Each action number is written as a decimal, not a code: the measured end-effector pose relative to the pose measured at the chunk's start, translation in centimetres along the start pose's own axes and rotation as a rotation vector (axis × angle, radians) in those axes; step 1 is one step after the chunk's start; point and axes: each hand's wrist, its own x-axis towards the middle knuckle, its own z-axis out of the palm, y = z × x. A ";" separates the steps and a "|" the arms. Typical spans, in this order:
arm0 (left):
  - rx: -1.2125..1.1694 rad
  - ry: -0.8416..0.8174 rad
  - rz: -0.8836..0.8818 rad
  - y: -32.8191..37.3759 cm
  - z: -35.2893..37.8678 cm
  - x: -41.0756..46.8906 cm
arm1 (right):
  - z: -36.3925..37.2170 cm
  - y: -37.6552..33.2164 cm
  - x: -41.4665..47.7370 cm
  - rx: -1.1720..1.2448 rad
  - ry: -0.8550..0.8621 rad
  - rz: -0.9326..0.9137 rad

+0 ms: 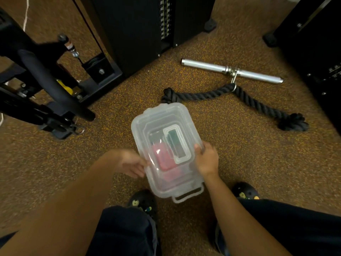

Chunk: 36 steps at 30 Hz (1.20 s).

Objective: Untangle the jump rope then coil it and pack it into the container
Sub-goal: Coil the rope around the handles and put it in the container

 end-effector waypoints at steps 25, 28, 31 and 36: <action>-0.323 0.827 0.321 4.1 -3.6 0.8 | -3.2 4.8 1.1 0.686 -0.062 0.597; -0.214 0.722 0.169 1.8 -2.6 2.8 | -2.6 6.1 0.1 0.744 -0.330 0.475; -0.357 0.538 0.213 1.1 -1.8 3.6 | -2.7 5.6 0.1 0.759 -0.225 0.369; -0.085 0.804 0.270 1.4 -1.0 3.6 | -2.0 4.2 -0.5 0.443 0.109 0.228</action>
